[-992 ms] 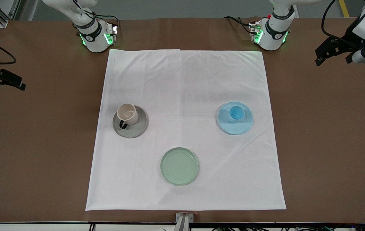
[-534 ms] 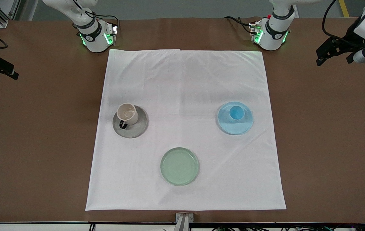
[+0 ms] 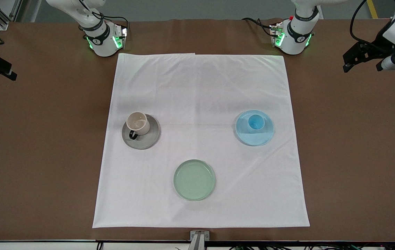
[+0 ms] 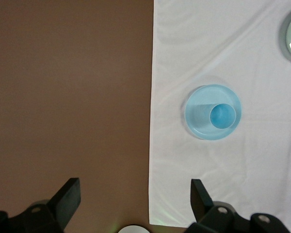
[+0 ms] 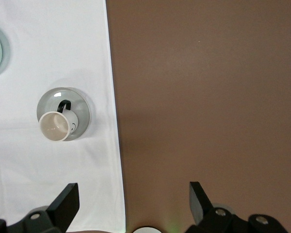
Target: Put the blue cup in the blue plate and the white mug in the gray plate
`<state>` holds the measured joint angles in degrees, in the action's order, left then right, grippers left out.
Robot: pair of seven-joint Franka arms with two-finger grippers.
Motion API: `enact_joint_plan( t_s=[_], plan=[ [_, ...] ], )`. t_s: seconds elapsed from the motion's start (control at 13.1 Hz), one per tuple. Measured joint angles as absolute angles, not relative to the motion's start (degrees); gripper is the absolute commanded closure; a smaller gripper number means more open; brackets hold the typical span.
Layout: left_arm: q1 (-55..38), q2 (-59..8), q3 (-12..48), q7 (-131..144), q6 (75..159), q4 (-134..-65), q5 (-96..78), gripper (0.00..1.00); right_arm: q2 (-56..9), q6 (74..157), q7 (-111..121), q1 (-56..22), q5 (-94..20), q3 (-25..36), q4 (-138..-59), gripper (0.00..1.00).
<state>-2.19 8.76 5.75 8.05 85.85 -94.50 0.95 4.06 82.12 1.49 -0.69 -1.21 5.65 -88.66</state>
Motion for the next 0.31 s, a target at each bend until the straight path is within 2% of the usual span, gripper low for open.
enact_joint_plan(
  t_s=[0.31],
  plan=[
    [-2.19, 8.76, 5.73, 8.05, 85.86, -94.11, 0.96, 0.0, 4.06, 82.05, 3.2, -0.69, -1.18, 5.62, -88.65, 0.0]
  ],
)
